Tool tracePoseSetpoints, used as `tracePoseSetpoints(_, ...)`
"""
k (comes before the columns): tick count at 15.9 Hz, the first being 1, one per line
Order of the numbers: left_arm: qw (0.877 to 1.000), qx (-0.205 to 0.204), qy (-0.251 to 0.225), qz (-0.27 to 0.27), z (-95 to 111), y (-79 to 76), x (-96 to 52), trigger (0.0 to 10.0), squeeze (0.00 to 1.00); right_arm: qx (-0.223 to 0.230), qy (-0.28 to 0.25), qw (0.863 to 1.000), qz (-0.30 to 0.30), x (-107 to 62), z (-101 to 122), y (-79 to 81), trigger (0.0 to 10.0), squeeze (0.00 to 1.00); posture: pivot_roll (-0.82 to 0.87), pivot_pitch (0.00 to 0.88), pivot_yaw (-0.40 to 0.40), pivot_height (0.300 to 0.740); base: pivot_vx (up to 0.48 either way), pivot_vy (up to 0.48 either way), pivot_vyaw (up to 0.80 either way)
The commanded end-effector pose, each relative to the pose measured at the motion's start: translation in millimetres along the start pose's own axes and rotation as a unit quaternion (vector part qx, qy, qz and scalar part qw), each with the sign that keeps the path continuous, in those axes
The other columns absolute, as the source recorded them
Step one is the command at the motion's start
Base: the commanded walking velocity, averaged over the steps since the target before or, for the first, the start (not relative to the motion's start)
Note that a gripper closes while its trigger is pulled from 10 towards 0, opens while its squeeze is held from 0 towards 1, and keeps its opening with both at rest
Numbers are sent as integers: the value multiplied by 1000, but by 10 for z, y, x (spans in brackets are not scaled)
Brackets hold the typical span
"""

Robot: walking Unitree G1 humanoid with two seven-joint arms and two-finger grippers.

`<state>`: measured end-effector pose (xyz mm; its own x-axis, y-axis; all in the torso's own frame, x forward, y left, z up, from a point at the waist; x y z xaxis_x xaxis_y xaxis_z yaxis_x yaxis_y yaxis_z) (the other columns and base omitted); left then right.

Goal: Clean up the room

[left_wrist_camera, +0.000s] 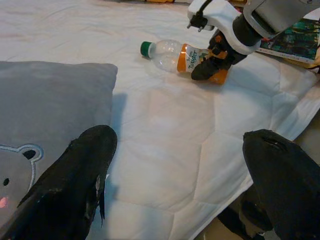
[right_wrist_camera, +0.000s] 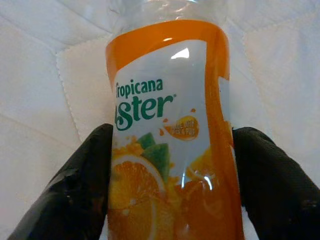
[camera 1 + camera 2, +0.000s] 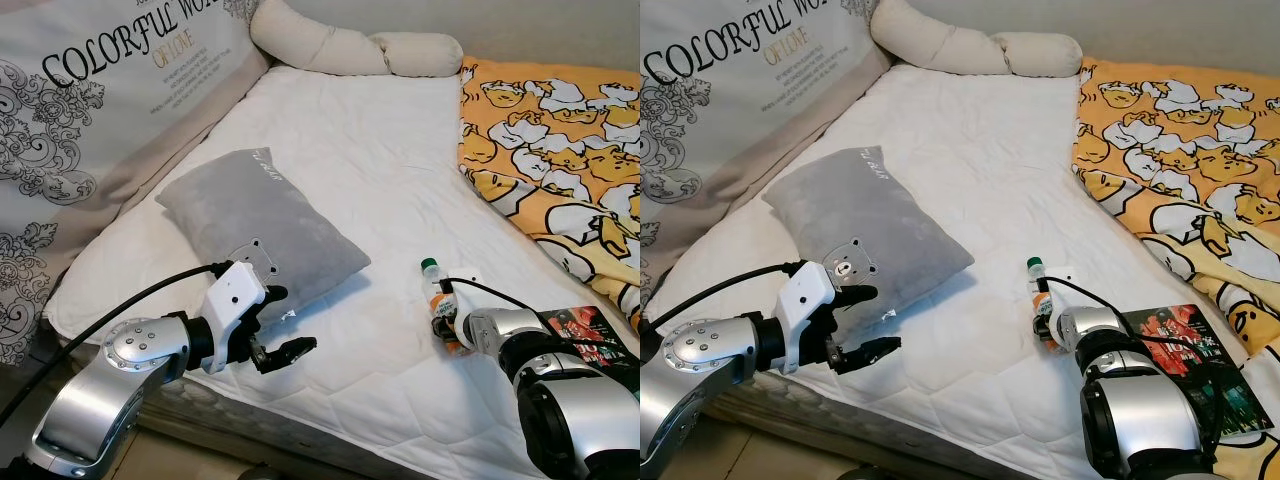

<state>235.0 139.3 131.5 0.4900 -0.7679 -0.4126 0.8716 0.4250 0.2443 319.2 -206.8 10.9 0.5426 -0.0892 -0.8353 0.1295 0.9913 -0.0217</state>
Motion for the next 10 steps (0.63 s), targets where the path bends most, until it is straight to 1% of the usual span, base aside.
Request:
tracePoseSetpoints(1, 1000, 6, -1, -10, 38, -7, 3, 10000, 0, 13, -5, 1000, 3, -6, 30, 3, 0, 0, 123, 0, 43, 740, 0, 0, 0)
tracePoseSetpoints(4, 1000, 0, -3, -18, 46, -18, 20, 10000, 0, 28, -8, 1000, 5, -9, 41, -17, 0, 0, 121, 0, 39, 740, 0, 0, 0)
tracePoseSetpoints(7, 1000, -7, -3, -15, 42, -4, 20, 10000, 0, 40, -14, 999, 10, -13, 62, -31, 0, 0, 125, 0, 32, 740, 0, 0, 0)
tracePoseSetpoints(8, 1000, -8, -4, -9, 38, 4, 14, 10000, 0, 54, -19, 998, 15, -16, 75, -37, 0, 0, 127, 0, 27, 740, 0, 0, 0)
tracePoseSetpoints(10, 1000, -13, -7, 9, 33, 25, -1, 10000, 0, 84, -52, 994, 36, -27, 149, -43, 0, 0, 127, 0, 21, 740, 0, 0, 0)
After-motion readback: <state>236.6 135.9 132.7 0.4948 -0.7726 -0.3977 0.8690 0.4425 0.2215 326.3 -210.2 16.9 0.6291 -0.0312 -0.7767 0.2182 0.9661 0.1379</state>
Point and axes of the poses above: a point about 5 cm out from each wrist's last joint towards the gripper, its own x axis pointing out of the wrist towards the gripper, its own z axis along the axis of the wrist's last joint, y = z × x, the point moved 1 cm from there along x, pointing out of the wrist towards the gripper, and after that the axes turned 13 degrees about x, right-handed, at the moved point
